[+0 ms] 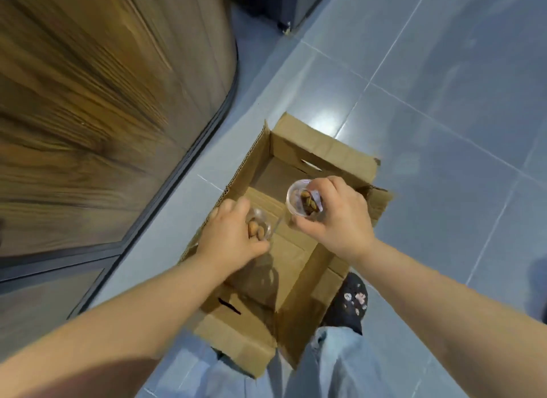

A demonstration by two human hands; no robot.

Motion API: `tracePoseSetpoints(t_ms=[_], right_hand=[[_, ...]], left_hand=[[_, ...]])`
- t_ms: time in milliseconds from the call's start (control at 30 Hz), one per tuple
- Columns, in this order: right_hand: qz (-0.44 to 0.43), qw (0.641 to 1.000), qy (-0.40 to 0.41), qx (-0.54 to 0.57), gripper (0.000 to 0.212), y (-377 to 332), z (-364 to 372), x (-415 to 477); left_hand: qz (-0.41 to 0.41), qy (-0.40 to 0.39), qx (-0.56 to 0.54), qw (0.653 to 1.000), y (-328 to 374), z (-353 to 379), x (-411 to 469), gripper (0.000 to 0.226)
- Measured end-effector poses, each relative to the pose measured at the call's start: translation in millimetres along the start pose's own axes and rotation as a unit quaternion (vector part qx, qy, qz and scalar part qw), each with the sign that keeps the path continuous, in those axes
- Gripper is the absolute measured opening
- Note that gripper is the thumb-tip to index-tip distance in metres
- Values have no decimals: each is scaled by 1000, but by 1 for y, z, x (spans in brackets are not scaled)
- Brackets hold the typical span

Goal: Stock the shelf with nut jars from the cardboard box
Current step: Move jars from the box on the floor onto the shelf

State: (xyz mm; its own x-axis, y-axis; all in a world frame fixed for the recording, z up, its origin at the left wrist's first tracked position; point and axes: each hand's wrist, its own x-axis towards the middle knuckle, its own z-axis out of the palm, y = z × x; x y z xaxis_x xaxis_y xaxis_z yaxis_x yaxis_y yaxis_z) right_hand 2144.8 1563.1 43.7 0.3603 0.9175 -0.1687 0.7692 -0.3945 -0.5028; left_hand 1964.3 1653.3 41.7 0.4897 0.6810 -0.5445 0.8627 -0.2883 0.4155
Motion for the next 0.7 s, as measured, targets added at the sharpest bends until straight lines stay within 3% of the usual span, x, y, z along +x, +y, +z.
tracePoseSetpoints(t_ms=[167,333,567,700], right_hand=[[24,989,121,85,44,-83,-119,-54],[-22,973,200,114,41,-152,-226,-89],[-144,961,220,88,36,-241,-338,-175],[-190,956,215,58,38,-304,-376,-228]], left_hand=[[109,16,47,993,71,-112,-76,64],[180,104,91,974,120,-210,-159,62],[164,274,60,946,137,-294,-329,61],[133,315,17,940,129,-332,-428,71]])
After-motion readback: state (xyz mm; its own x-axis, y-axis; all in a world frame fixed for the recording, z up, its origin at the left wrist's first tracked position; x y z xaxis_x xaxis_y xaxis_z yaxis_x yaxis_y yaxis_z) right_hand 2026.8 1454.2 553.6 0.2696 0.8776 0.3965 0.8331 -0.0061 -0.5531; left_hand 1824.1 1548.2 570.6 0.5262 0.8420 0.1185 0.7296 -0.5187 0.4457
